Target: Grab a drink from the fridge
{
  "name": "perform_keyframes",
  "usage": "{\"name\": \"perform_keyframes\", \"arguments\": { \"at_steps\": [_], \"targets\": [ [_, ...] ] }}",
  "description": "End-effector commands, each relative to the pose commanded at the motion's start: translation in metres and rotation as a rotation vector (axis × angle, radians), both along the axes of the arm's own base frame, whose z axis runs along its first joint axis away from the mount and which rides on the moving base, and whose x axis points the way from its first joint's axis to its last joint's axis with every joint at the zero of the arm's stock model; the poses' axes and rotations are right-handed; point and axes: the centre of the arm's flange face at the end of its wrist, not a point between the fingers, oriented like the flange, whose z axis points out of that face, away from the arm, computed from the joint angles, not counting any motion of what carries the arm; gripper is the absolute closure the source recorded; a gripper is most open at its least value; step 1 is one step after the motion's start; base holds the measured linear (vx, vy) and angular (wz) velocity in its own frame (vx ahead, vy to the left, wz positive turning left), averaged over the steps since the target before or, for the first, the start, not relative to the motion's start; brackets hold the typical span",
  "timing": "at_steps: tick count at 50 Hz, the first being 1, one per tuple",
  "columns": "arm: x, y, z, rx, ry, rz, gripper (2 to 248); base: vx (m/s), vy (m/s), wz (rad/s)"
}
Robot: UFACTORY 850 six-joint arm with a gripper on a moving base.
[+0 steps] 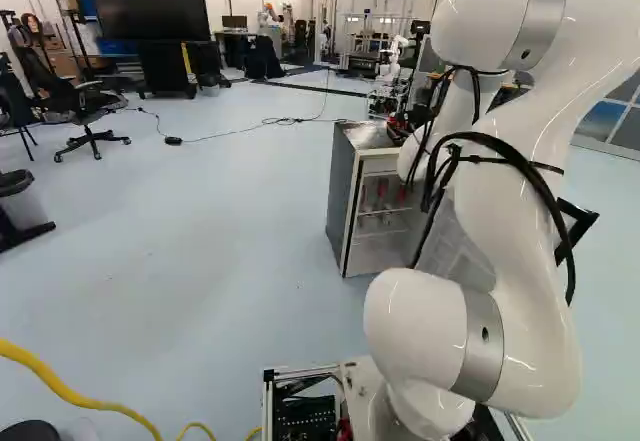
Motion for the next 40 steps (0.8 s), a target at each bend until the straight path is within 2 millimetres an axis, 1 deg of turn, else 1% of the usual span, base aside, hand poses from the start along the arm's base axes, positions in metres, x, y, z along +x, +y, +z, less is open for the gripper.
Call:
{"name": "perform_keyframes", "arguments": {
  "at_steps": [40],
  "targets": [
    [0.02, -0.008, -0.01, 0.035, 0.063, -0.087, 157, 0.0, 0.0, 0.0]
  ]
}}
